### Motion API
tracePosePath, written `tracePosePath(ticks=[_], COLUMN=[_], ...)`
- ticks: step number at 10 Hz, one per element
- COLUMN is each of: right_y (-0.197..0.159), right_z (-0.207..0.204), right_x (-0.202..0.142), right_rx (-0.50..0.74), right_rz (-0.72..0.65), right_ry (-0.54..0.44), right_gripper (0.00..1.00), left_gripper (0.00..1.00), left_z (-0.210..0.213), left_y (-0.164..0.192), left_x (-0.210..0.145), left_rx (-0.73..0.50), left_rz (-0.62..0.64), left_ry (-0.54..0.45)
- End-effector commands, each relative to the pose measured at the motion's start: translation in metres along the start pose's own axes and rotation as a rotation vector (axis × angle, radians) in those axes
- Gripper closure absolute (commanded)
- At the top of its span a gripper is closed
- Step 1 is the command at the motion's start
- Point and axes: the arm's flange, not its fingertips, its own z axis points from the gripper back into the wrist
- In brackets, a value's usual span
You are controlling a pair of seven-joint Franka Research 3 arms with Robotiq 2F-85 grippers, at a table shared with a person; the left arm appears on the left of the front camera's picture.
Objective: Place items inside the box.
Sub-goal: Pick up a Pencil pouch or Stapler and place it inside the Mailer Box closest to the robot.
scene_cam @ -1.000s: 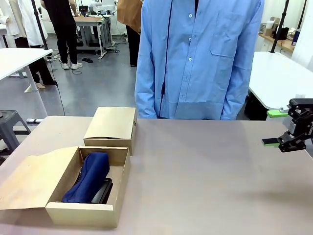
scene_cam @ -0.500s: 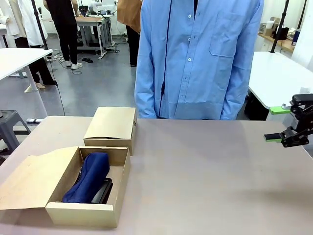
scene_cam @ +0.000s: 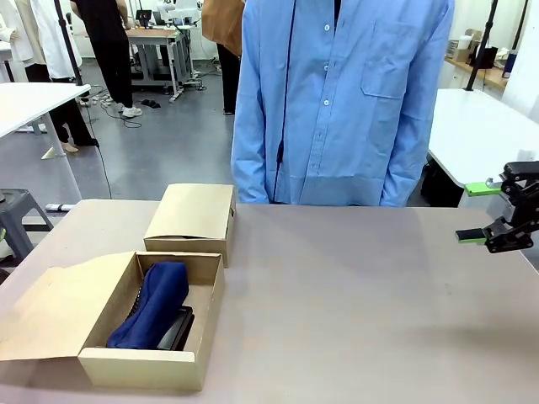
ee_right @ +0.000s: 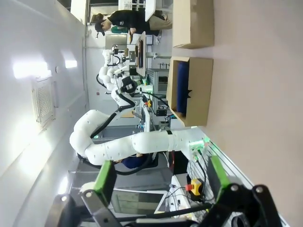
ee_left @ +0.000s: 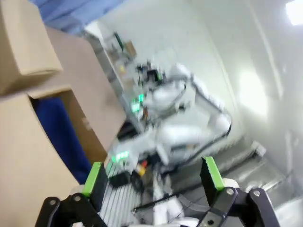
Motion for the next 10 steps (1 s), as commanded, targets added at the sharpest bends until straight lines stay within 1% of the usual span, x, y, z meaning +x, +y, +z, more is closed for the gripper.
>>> tracePosePath(ticks=[1, 2, 3, 4, 5, 6, 7, 8, 9, 10], right_y=[0.003, 0.003, 0.003, 0.003, 0.003, 0.003, 0.003, 0.003, 0.003, 0.003], right_z=[0.003, 0.003, 0.003, 0.003, 0.003, 0.003, 0.003, 0.003, 0.003, 0.003], right_x=[0.0, 0.0, 0.0, 0.0, 0.0, 0.0, 0.0, 0.0, 0.0, 0.0], right_rx=[0.002, 0.002, 0.002, 0.002, 0.002, 0.002, 0.002, 0.002, 0.002, 0.002], right_rz=[0.008, 0.008, 0.008, 0.008, 0.008, 0.008, 0.008, 0.008, 0.008, 0.008], right_ry=[-0.007, -0.007, -0.007, -0.007, -0.007, -0.007, -0.007, -0.007, -0.007, -0.007], right_gripper=[0.0, 0.0, 0.0, 0.0, 0.0, 0.0, 0.0, 0.0, 0.0, 0.0], left_gripper=[0.0, 0.0, 0.0, 0.0, 0.0, 0.0, 0.0, 0.0, 0.0, 0.0], left_z=[-0.012, -0.013, -0.009, 0.0, 0.011, 0.017, 0.021, 0.011, 0.011, 0.013], left_y=[-0.001, 0.0, -0.002, -0.006, -0.007, -0.003, 0.001, -0.016, -0.016, -0.008], left_x=[-0.024, -0.03, -0.031, -0.025, -0.017, -0.014, -0.002, -0.02, -0.02, -0.006], left_rx=[-0.007, -0.053, -0.13, -0.182, -0.217, -0.196, -0.031, -0.058, -0.058, -0.042], left_rz=[-0.365, -0.559, -0.836, -1.023, -1.201, -1.335, -1.413, -0.798, -0.798, -0.921], left_ry=[0.117, 0.049, -0.085, -0.271, -0.435, -0.478, -0.552, -0.307, -0.307, -0.42])
